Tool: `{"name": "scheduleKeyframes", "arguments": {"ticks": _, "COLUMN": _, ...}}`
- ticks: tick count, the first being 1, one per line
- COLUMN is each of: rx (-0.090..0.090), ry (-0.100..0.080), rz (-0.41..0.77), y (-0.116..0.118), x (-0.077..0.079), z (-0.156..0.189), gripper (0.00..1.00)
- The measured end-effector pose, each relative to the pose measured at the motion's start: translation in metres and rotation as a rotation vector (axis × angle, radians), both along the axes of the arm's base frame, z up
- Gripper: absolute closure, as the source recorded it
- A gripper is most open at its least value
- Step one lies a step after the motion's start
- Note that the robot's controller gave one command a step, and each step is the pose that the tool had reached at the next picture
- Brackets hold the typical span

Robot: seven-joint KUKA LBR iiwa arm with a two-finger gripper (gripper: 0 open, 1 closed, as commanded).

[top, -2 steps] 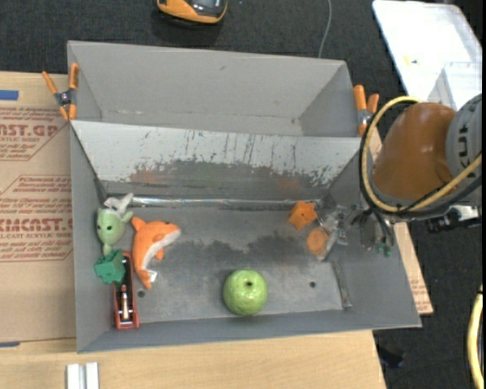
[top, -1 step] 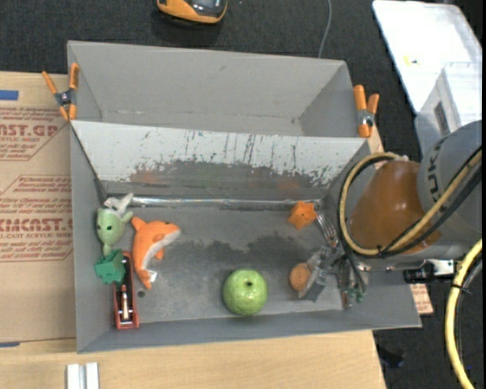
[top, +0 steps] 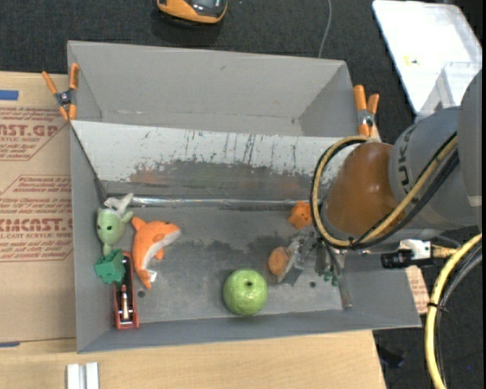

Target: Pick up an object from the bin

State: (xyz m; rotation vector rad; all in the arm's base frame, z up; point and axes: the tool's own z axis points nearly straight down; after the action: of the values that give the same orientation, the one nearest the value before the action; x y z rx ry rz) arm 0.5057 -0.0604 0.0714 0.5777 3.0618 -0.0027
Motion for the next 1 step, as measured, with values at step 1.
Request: {"name": "scheduleKeyframes", "arguments": {"ticks": 1, "rx": -0.002, "ry": -0.002, "rz": -0.016, "y": 0.0116, "x": -0.0141, "z": 0.0001, "gripper": 1.00}}
